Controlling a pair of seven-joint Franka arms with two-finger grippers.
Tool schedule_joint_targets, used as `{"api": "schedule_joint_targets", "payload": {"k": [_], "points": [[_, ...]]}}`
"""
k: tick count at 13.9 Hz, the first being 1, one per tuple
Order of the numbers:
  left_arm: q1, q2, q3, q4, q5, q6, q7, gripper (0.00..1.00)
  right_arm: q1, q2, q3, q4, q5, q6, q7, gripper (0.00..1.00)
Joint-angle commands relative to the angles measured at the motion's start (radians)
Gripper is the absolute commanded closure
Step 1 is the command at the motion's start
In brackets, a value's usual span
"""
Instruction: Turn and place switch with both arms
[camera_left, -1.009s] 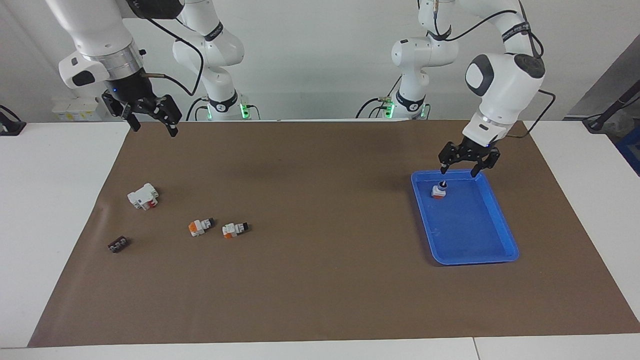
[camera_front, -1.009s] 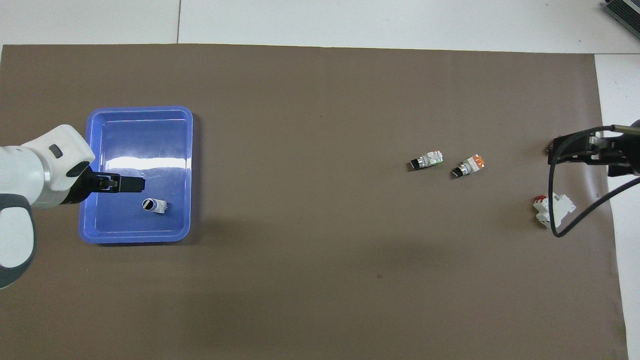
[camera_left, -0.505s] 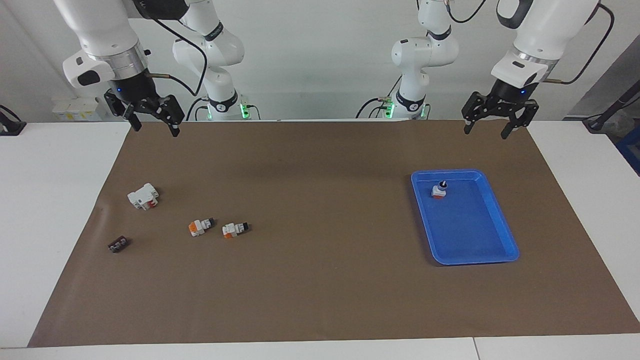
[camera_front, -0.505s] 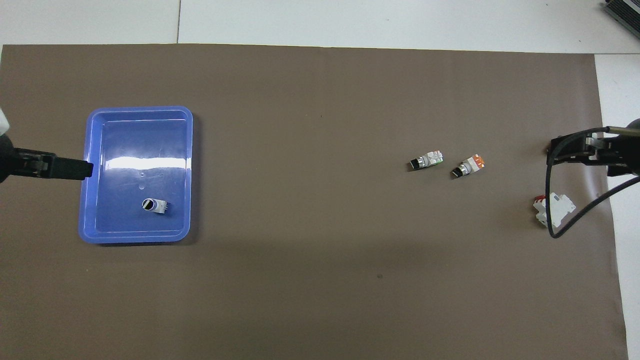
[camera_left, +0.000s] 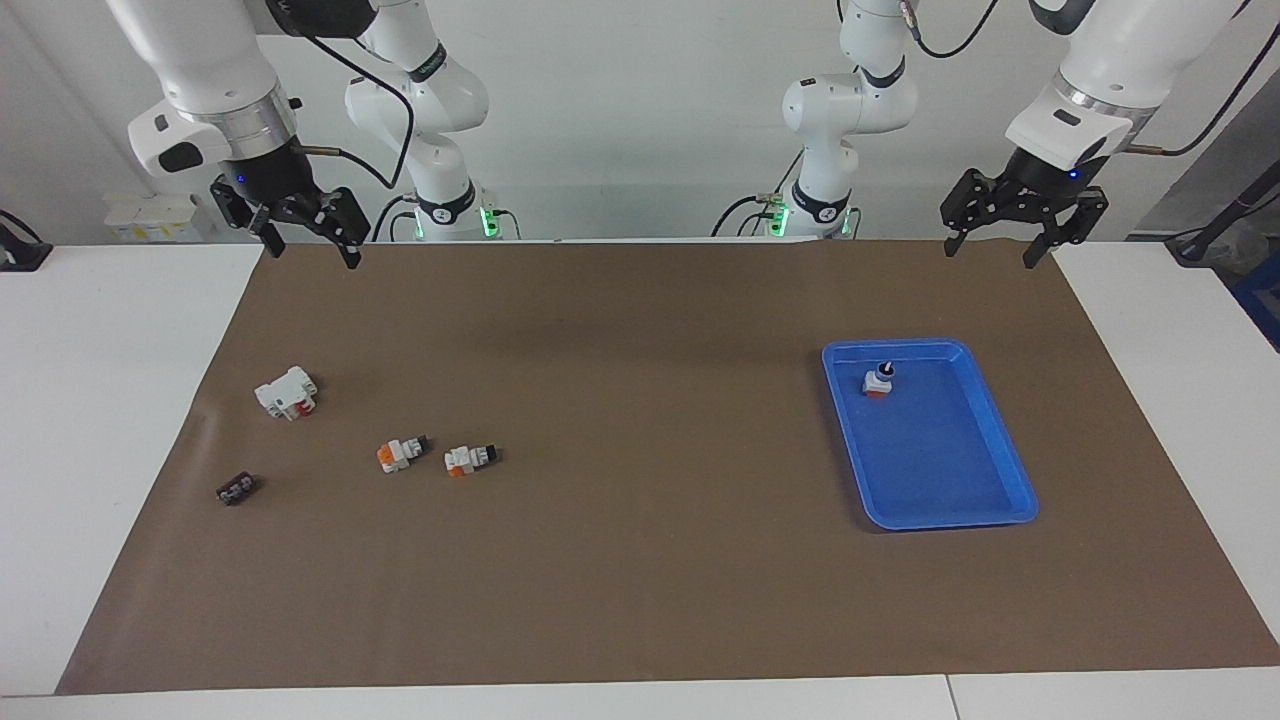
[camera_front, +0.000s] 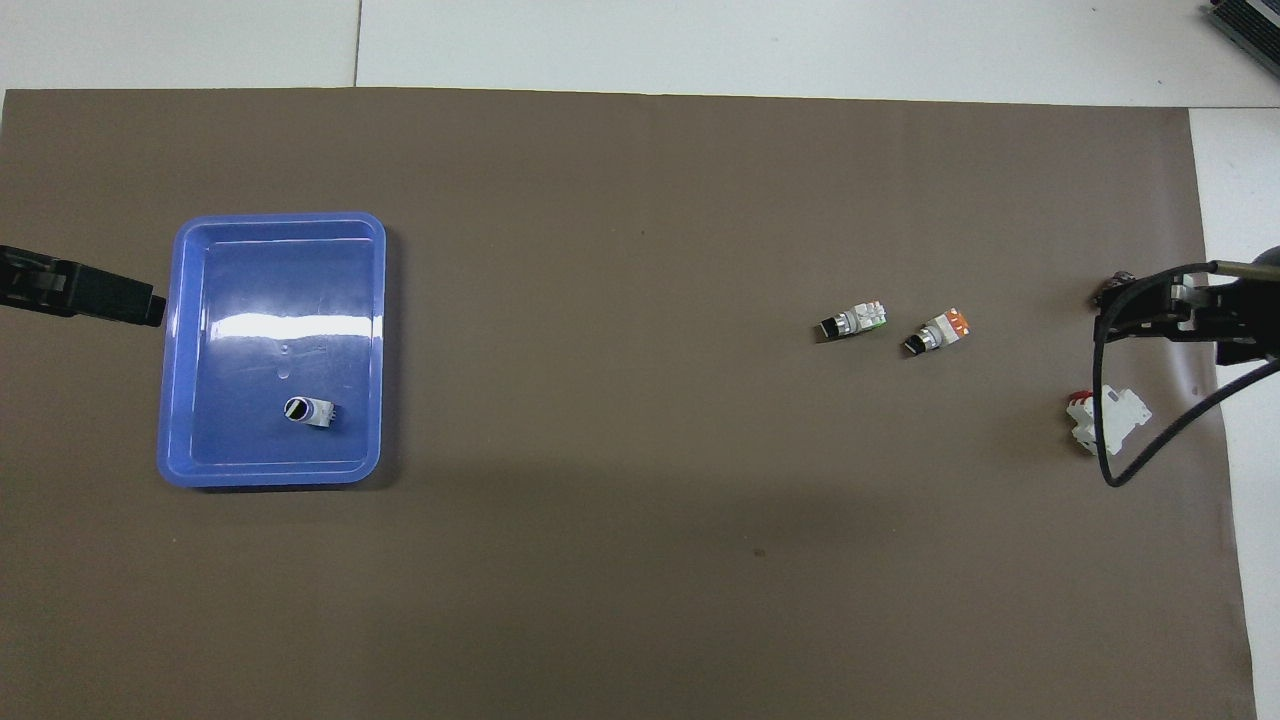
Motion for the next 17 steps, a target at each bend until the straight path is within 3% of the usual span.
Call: {"api": "schedule_joint_targets", "payload": {"k": [1,6,11,17], "points": [[-0.032,-0.019,0.045,0.016,0.024,-0.052,-0.001,0.00,-0.007,0.002,-0.003,0.014,-0.002,-0.014,-0.023,0.00],[-0.056,-0.070,0.094,-0.067,0.025,-0.055,-0.003,0.00,-0.009,-0.001,-0.003,0.013,0.087,-0.014,-0.026,0.00],[-0.056,-0.091,0.091,-0.104,0.025,-0.068,-0.043,0.00,0.003,-0.006,0.002,0.002,-0.026,0.001,-0.034,0.00],[-0.030,-0.102,0.093,-0.124,0.025,-0.061,-0.043,0.00,0.000,-0.009,0.000,0.001,-0.003,-0.011,-0.040,0.00]]}}
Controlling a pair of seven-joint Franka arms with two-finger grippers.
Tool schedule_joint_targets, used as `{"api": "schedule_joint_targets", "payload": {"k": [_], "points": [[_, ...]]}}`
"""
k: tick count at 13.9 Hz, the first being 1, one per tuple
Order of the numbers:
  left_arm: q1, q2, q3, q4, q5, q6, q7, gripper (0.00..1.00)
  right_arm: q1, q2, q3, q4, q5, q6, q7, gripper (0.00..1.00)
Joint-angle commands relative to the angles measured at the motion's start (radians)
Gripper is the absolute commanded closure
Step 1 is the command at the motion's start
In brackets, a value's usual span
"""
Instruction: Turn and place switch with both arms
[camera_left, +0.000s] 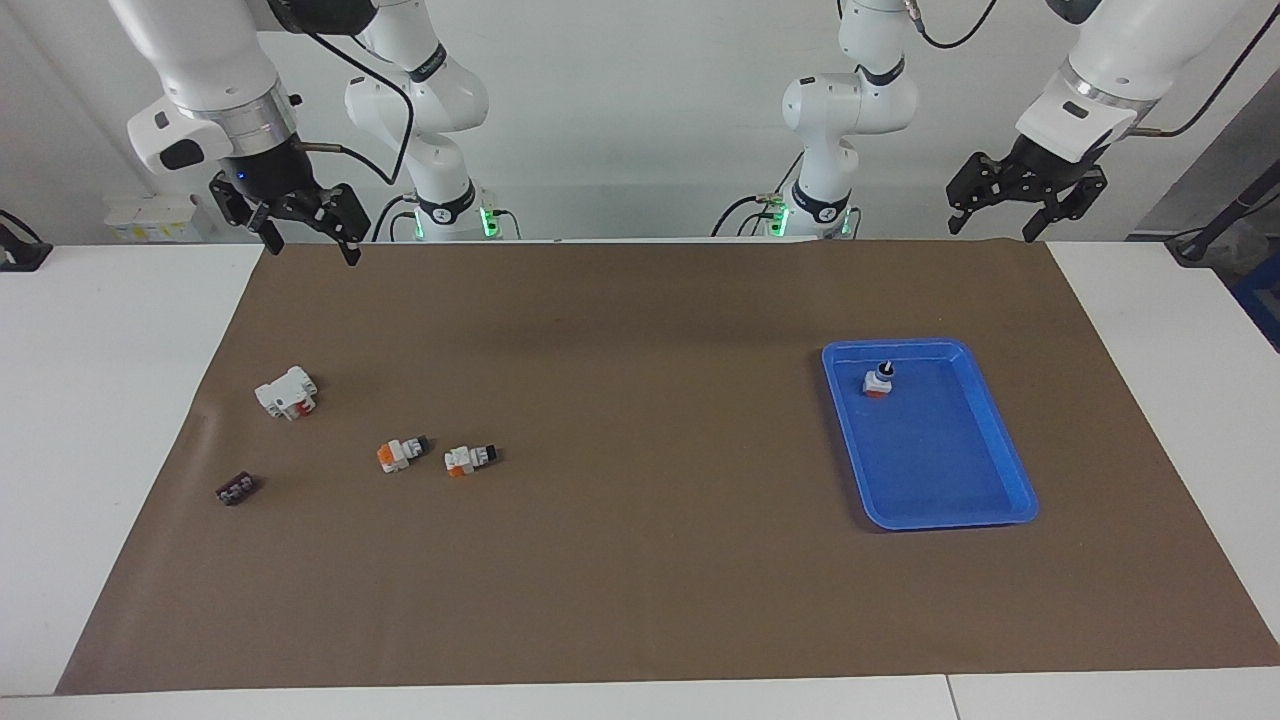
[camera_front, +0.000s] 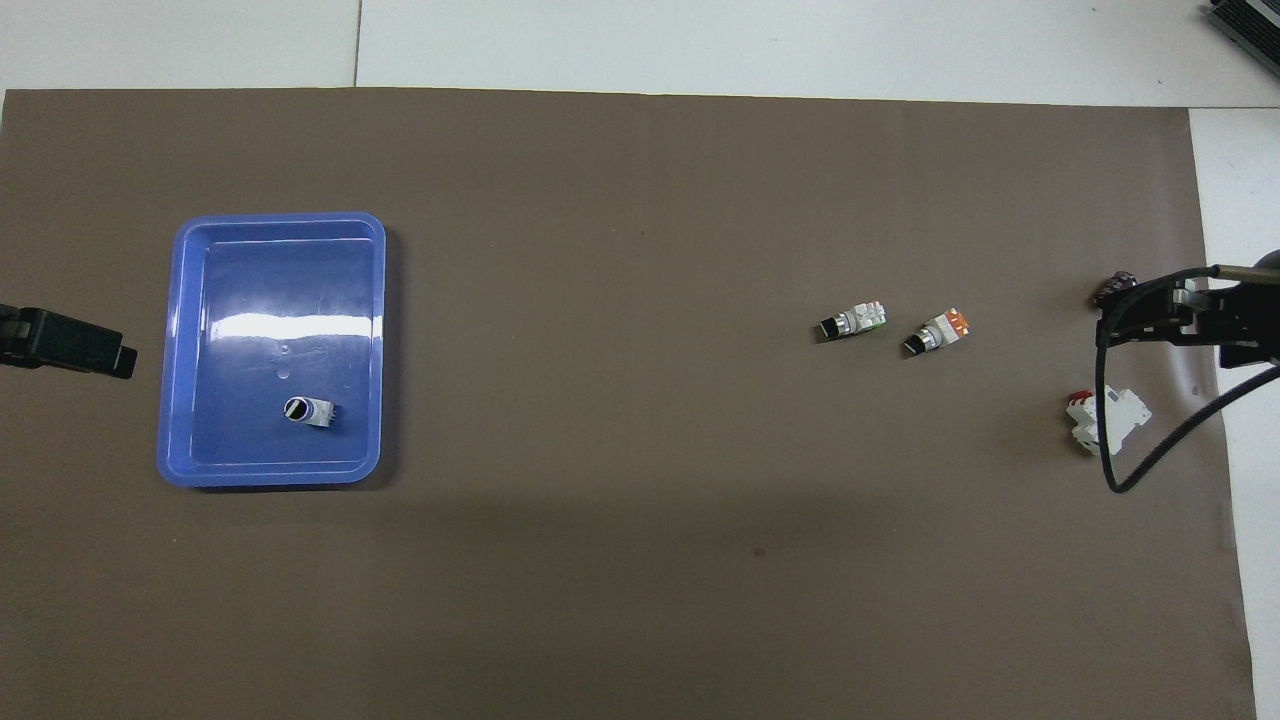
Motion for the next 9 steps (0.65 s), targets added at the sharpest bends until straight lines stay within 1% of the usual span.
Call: {"api": "schedule_joint_targets", "payload": {"k": [1,3,5,9], "points": [[0.005,-0.029,0.001,-0.034,0.020,0.007,-0.010,0.00,-0.002,-0.009,0.000,-0.002,0.004,-0.011,-0.024,0.00],[0.005,-0.031,0.001,-0.037,0.022,0.004,-0.010,0.00,-0.001,-0.009,0.001,-0.002,0.004,-0.009,-0.025,0.00],[0.004,-0.036,0.001,-0.049,0.022,0.000,-0.010,0.00,0.001,-0.009,0.020,-0.002,0.004,-0.002,-0.027,0.00],[0.002,-0.040,0.001,-0.056,0.022,0.003,-0.007,0.00,-0.002,-0.015,0.018,-0.004,0.006,-0.013,-0.013,0.00]]}}
